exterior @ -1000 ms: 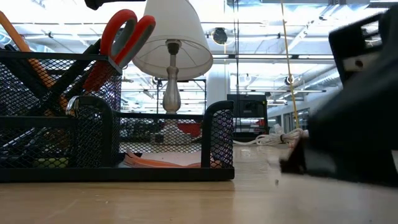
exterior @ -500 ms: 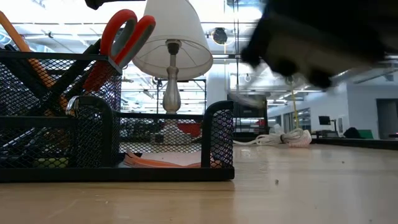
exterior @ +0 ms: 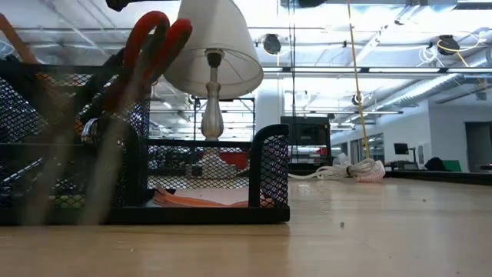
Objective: Pick and place office supplies into organizer
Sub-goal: Put the black paper clip into the black desk organizer
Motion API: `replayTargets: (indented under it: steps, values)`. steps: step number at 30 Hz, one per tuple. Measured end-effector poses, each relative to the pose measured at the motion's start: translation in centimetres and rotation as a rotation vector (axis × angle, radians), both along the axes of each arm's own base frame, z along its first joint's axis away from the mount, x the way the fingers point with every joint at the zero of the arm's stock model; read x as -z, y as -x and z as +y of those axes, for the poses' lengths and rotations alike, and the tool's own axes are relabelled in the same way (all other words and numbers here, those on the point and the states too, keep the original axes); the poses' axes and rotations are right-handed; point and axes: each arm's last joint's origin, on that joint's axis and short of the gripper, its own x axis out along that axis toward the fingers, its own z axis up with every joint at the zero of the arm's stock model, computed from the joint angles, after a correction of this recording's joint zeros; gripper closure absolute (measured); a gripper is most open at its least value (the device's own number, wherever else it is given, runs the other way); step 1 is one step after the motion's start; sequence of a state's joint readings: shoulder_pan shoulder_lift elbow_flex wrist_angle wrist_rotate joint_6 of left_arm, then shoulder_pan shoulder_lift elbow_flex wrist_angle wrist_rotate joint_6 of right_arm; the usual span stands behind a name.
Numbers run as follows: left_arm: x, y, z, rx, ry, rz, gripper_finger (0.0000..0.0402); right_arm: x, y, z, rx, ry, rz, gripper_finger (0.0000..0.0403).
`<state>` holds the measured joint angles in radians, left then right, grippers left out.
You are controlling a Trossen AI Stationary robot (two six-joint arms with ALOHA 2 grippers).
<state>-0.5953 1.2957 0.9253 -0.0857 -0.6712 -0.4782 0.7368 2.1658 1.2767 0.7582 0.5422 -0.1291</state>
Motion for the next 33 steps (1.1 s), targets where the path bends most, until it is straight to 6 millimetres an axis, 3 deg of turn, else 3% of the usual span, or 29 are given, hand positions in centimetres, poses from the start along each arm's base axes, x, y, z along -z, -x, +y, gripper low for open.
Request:
replayTargets:
  steps: [6,10,17,21,26,33]
  values:
    - [-0.4,0.6,-0.2,0.025,-0.015,-0.009,0.0016,-0.1,-2.3,-2.6,-0.011,-0.001,0.012,0.0403]
    - [-1.1,1.3,-0.4,0.045,-0.008,-0.033,0.0016,0.6,-2.8,-3.6,0.010,0.044,0.076,0.0403]
    - [-1.3,1.9,-0.9,0.080,-0.028,-0.037,0.0016,0.8,-1.4,-2.2,-0.037,0.084,0.136,0.0403]
    - [-1.0,2.1,-1.0,0.083,-0.023,-0.001,0.0016,-0.6,-0.4,-1.2,-0.088,-0.007,0.153,0.0396]
    - [-0.7,2.2,-0.9,0.070,-0.013,0.023,0.0016,-0.4,-0.1,-0.8,-0.104,-0.106,0.192,0.0334]
    - [-0.5,2.3,-0.9,0.074,-0.032,0.040,0.0016,2.2,-0.9,-1.6,-0.077,-0.192,0.285,0.0199]
